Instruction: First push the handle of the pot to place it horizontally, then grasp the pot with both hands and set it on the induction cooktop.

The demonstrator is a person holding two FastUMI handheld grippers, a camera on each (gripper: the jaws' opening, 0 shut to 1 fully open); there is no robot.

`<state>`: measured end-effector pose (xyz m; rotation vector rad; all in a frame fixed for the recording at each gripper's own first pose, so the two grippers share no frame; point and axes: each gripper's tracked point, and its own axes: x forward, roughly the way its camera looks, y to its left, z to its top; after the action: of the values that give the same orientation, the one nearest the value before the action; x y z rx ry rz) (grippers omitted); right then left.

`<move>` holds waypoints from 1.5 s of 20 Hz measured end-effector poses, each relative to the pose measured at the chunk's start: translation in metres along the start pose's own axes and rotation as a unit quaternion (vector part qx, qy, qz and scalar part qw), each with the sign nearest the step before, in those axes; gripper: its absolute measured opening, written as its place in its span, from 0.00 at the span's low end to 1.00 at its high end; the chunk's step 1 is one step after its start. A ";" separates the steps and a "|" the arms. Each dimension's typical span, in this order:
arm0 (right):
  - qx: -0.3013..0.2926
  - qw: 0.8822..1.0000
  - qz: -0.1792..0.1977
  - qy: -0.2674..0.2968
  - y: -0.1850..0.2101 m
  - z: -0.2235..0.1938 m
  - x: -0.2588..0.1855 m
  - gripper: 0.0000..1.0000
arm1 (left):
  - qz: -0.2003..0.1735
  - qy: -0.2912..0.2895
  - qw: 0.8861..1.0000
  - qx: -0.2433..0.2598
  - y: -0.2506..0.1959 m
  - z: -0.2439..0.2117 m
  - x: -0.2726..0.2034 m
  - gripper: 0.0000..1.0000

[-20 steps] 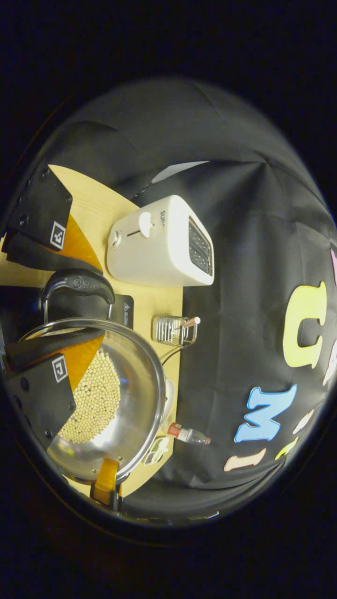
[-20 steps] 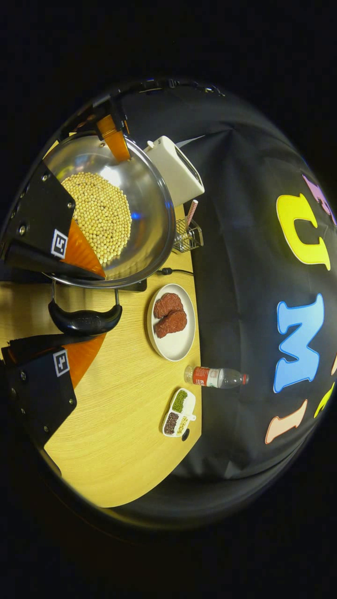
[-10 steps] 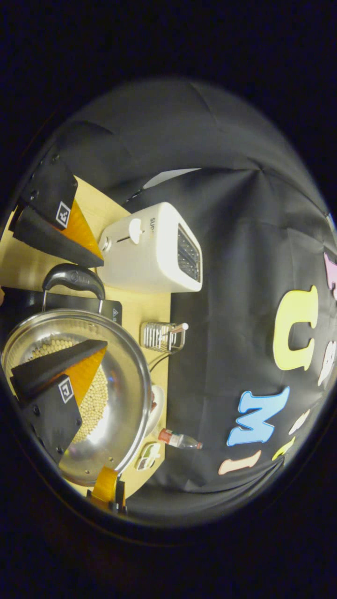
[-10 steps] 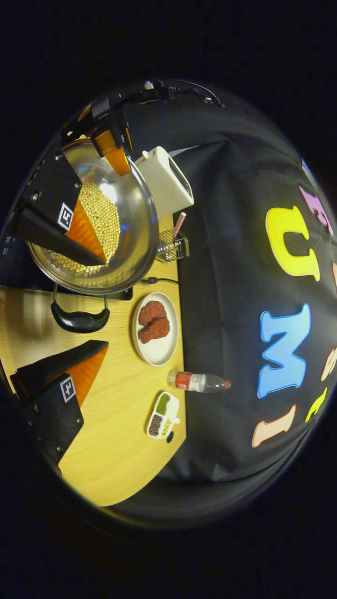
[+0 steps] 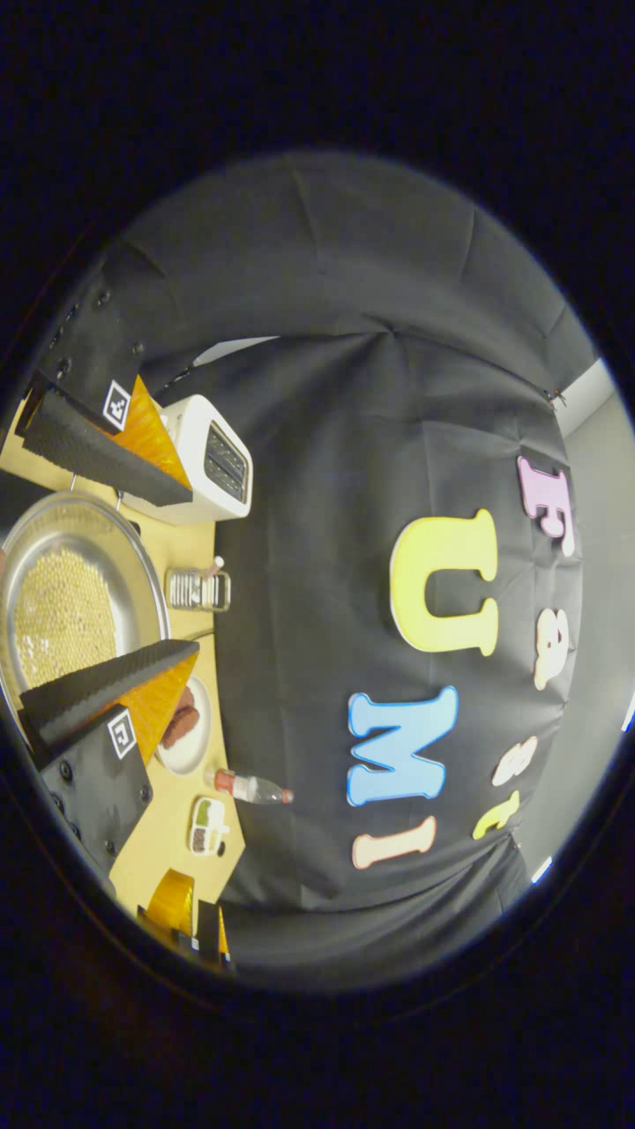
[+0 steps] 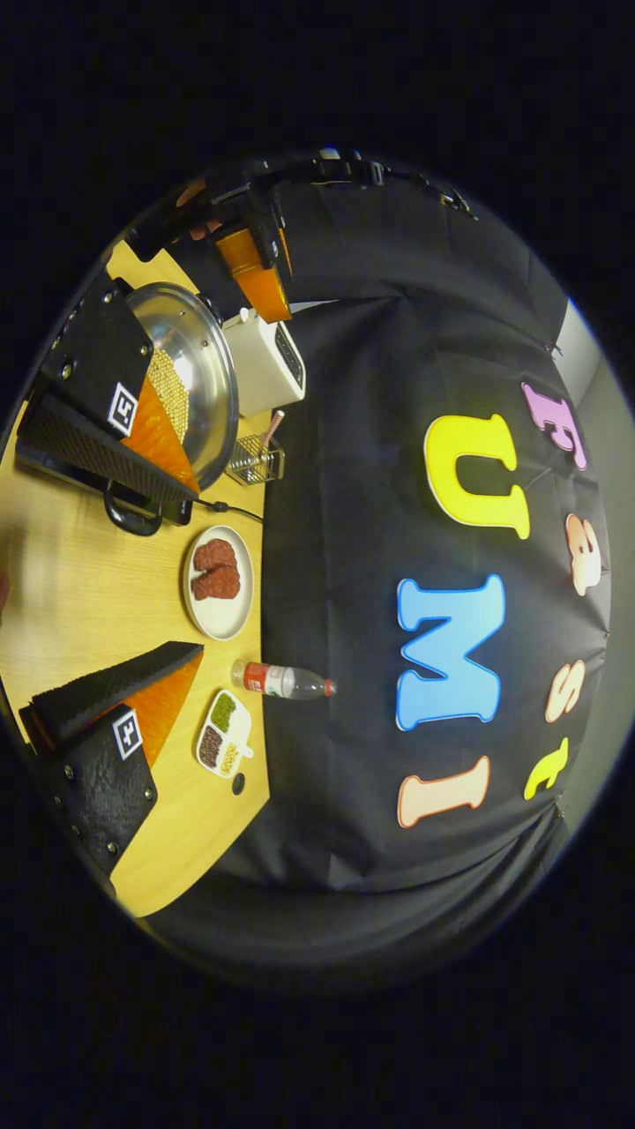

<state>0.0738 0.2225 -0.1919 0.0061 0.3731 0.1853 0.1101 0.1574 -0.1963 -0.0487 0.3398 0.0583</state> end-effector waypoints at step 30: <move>0.012 0.983 -0.046 -0.179 -0.207 0.099 -0.201 0.96 | -0.094 -0.136 0.986 0.022 -0.288 0.132 -0.185 0.99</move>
<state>-0.0372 -0.0146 -0.0357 0.0459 0.0168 0.0862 -0.0018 -0.1309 0.0010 -0.0291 0.0619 -0.1290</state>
